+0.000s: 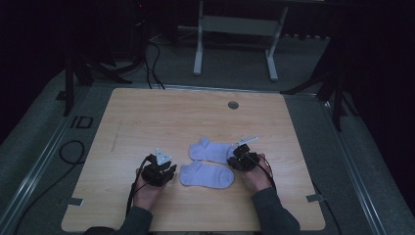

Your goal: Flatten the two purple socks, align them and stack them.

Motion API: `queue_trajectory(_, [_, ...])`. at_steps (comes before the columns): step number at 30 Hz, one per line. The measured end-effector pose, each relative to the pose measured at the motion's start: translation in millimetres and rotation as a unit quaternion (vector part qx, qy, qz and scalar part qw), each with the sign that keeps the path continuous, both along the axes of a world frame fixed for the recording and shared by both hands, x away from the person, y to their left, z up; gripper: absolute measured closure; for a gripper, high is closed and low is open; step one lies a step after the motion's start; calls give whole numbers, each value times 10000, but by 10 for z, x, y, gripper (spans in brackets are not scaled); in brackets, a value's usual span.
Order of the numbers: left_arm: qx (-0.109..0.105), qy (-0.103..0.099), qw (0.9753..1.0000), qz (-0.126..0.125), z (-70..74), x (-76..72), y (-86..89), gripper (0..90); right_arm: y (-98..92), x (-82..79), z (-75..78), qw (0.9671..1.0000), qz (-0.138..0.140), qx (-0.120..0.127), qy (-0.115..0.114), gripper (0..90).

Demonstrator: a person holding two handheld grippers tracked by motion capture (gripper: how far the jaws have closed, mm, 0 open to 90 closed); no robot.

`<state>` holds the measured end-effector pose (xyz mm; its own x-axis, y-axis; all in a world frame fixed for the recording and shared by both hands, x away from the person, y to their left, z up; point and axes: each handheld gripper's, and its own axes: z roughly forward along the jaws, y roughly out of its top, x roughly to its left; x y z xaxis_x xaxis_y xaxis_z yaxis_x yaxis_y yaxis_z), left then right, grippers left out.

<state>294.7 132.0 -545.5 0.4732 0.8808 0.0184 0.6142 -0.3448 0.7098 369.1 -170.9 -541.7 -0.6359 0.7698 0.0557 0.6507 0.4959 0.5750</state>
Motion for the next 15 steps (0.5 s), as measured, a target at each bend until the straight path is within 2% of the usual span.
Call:
queue_trajectory(4, [-8,0,10000,-34,-8,-7,-30,720,49,11,81,9996,119,147,-213,759])
queue_trajectory(7, [-23,-18,10000,-75,-10,-14,-51,720,199,57,153,9987,345,163,-338,739])
queue_trajectory(11, [-39,4,9998,-169,-21,-31,-98,735,475,145,199,9960,737,45,-494,719])
queue_trajectory(15, [-81,15,9994,-326,-32,-56,-166,815,708,233,186,9925,1041,-99,-626,676])
